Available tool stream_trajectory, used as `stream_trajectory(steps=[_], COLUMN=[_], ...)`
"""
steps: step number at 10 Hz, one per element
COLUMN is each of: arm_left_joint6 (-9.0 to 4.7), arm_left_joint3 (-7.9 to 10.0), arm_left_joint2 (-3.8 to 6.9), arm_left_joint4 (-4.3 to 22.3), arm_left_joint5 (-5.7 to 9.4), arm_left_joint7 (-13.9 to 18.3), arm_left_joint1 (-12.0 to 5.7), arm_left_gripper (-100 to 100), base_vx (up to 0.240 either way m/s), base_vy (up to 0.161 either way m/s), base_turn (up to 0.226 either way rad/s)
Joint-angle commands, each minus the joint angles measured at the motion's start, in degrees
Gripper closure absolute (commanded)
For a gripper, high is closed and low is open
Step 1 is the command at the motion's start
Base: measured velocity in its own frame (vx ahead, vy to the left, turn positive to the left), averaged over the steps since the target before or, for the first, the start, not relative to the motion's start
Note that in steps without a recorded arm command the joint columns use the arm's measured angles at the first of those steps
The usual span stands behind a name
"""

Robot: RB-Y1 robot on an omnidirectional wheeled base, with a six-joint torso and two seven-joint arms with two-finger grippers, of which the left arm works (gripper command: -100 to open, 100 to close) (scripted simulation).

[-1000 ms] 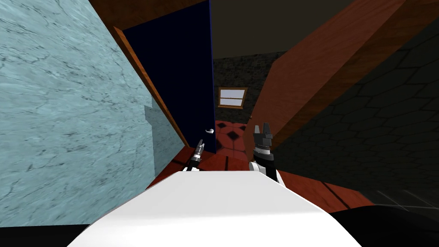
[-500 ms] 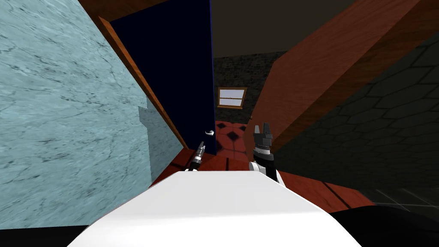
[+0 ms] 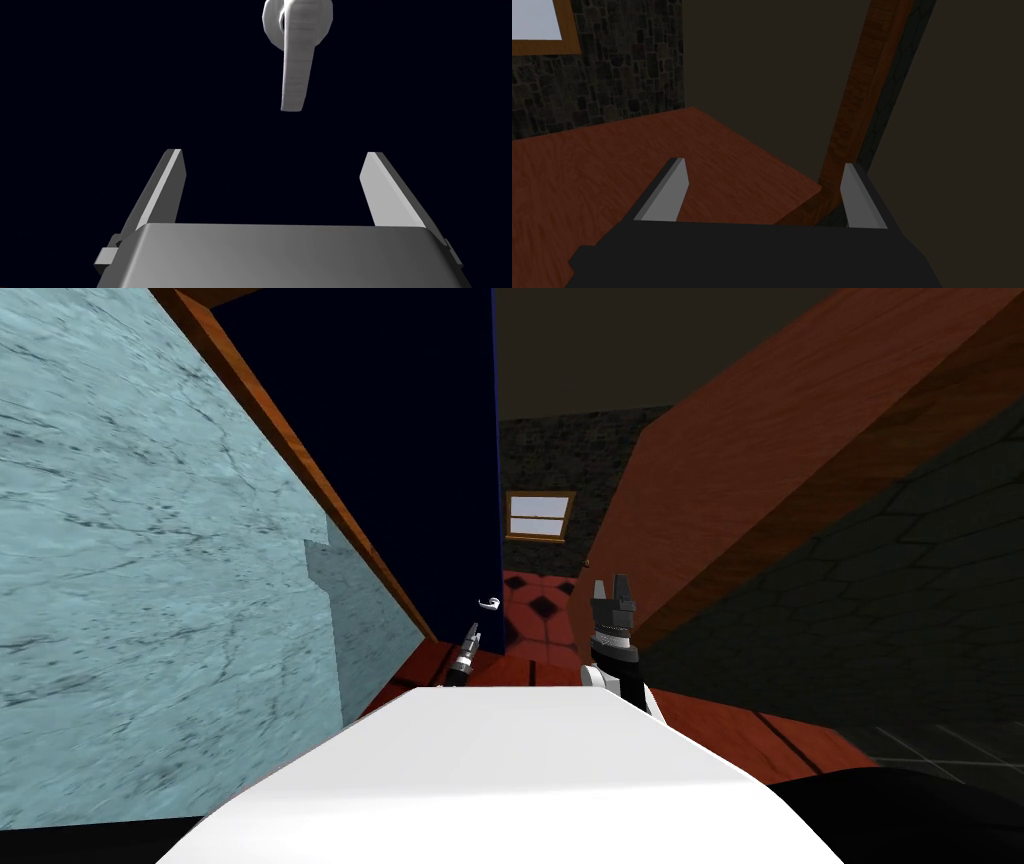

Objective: Push the door open

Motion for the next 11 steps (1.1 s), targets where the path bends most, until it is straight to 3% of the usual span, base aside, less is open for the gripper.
stream_trajectory(steps=[1, 4, 6, 11], arm_left_joint6=[-0.4, -1.04, -0.97, -1.17], arm_left_joint3=[-0.36, -0.75, -0.35, 0.54], arm_left_joint2=[-0.03, -0.18, -0.27, -0.86], arm_left_joint4=[1.7, 4.2, 4.4, 6.3], arm_left_joint5=[0.05, 0.11, 0.18, 0.4], arm_left_joint7=[0.0, 0.0, -0.2, -0.5], arm_left_joint1=[-0.35, -0.96, -1.44, -2.83], arm_left_gripper=[-100, -100, -100, -100], base_vx=[0.106, 0.081, 0.085, 0.199], base_vy=[0.045, 0.034, 0.003, -0.033], base_turn=[-0.048, -0.028, -0.019, -0.026])
